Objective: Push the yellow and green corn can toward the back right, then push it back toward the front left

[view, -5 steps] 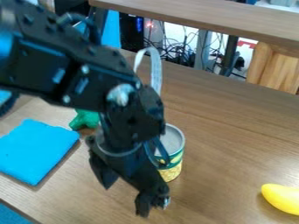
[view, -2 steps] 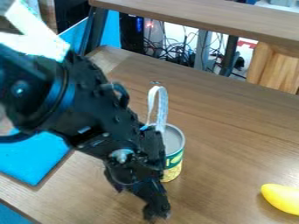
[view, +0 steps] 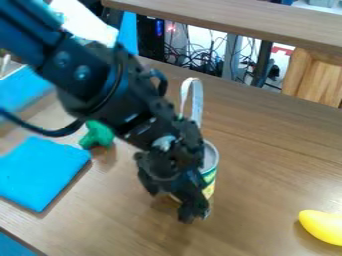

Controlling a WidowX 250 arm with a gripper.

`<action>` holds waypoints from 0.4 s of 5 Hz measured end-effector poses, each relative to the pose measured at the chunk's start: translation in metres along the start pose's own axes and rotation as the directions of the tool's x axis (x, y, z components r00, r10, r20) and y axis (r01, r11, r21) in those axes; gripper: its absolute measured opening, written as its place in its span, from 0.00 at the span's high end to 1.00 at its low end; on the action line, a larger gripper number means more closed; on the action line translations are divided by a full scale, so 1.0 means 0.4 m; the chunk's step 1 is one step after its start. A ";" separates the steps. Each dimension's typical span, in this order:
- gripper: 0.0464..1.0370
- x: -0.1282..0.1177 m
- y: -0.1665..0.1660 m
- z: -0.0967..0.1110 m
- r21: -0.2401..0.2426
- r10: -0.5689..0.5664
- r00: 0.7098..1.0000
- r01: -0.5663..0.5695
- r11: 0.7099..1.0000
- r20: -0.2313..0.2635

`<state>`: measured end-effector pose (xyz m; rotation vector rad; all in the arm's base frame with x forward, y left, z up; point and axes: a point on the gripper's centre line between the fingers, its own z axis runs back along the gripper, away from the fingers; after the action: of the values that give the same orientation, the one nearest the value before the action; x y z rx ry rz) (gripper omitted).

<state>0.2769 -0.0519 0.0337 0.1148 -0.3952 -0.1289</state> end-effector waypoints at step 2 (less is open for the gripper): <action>0.04 0.107 -0.009 -0.041 -0.013 -0.021 1.000 0.022 1.000 0.007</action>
<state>0.3222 -0.0604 0.0345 0.1054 -0.4005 -0.1532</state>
